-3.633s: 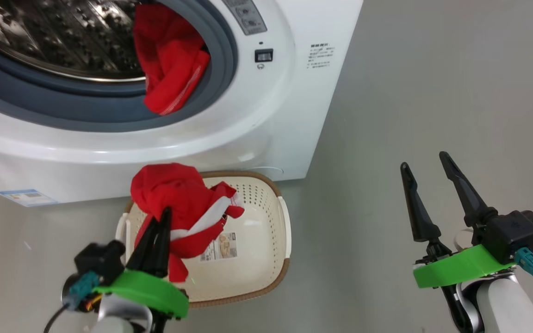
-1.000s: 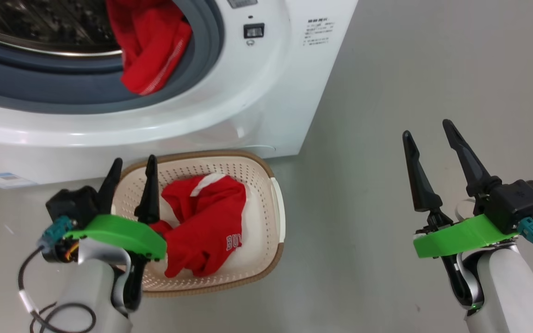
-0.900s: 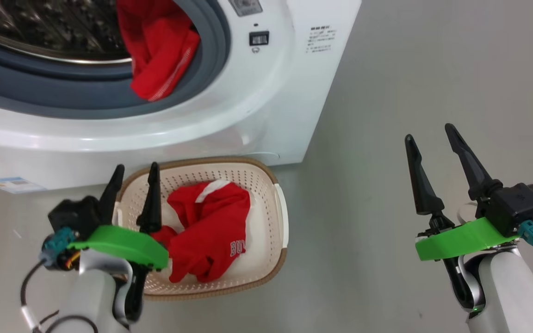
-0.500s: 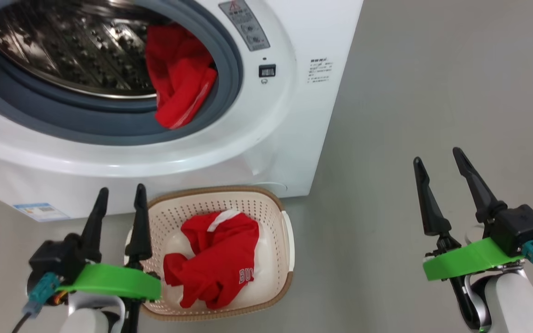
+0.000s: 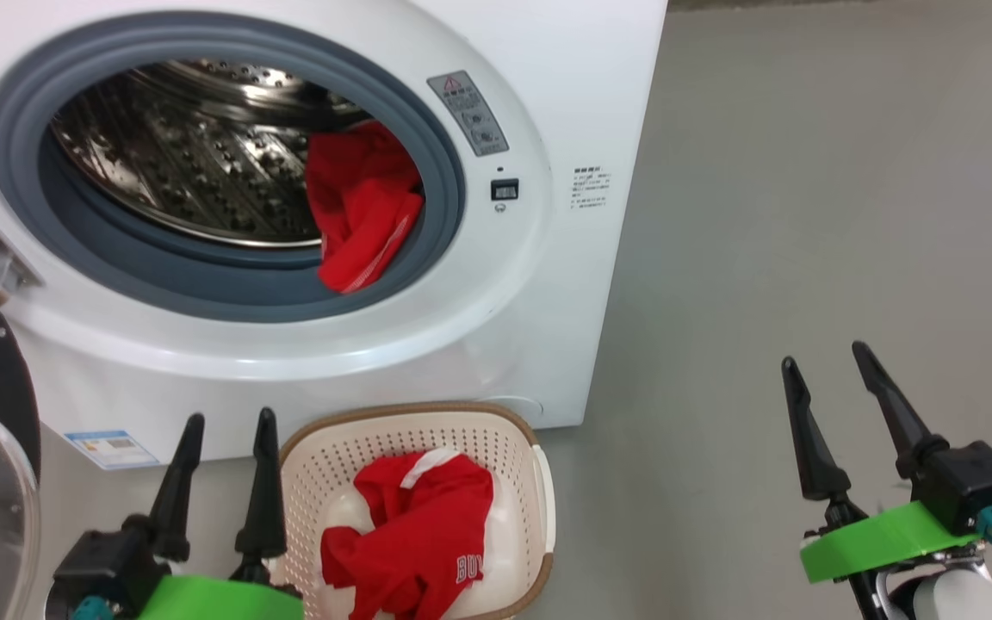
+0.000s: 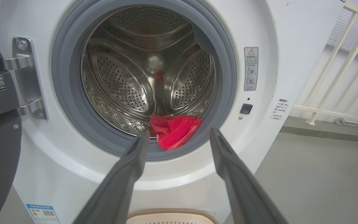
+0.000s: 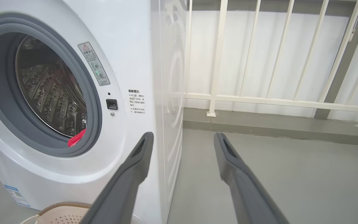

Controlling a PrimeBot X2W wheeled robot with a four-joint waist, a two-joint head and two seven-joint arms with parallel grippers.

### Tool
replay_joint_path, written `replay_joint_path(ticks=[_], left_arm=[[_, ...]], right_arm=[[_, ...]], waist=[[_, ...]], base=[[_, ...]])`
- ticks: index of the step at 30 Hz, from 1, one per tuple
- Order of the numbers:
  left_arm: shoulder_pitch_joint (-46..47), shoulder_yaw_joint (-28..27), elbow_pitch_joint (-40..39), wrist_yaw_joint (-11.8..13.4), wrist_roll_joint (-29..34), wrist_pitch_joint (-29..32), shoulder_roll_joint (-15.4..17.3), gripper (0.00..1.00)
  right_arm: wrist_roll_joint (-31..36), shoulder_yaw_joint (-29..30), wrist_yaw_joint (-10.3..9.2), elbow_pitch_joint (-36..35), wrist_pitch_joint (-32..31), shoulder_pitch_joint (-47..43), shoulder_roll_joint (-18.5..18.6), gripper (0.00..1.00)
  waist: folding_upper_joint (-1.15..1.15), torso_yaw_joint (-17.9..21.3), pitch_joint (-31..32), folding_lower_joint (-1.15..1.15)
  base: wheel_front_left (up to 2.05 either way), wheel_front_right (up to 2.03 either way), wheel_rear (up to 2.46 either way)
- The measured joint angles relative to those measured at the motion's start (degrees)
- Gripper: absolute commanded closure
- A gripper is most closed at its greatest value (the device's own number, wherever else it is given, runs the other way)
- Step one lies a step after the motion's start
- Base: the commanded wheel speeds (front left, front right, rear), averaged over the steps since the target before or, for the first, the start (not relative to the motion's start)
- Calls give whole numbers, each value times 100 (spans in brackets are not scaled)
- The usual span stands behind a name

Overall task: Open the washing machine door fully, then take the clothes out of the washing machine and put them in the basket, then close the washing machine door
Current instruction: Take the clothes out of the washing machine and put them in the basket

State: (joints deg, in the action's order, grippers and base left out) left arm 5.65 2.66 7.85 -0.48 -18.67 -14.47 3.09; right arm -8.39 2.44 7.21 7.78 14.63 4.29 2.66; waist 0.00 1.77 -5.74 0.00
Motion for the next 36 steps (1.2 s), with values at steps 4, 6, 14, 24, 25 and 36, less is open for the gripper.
replay_joint_path(ticks=[4,6,14,24,25,36], left_arm=[[-293,-29,-124,1,-5,1,62,0],[-422,-48,-174,3,-14,23,85,0],[-703,-53,-409,54,-86,99,100,0],[-817,-53,-583,115,-127,136,119,0],[-817,-53,-591,122,-127,136,120,0],[-817,-37,-612,156,-231,137,122,0]], right_arm=[[-2,-5,0,-14,0,-205,-7,0],[-4,-12,0,-14,0,-272,-9,0],[-4,-25,0,-54,0,-343,-21,0],[-21,-36,0,-100,0,-453,-23,0],[-21,-42,0,-107,0,-453,-23,0],[-48,-67,0,-137,0,-452,-23,0]], waist=[[0,-14,202,0],[0,-15,293,0],[0,9,515,0],[0,55,494,0],[0,53,487,0],[0,34,395,0]], base=[[0,0,0],[0,0,0],[0,0,0],[0,0,0],[0,0,0],[0,0,0]])
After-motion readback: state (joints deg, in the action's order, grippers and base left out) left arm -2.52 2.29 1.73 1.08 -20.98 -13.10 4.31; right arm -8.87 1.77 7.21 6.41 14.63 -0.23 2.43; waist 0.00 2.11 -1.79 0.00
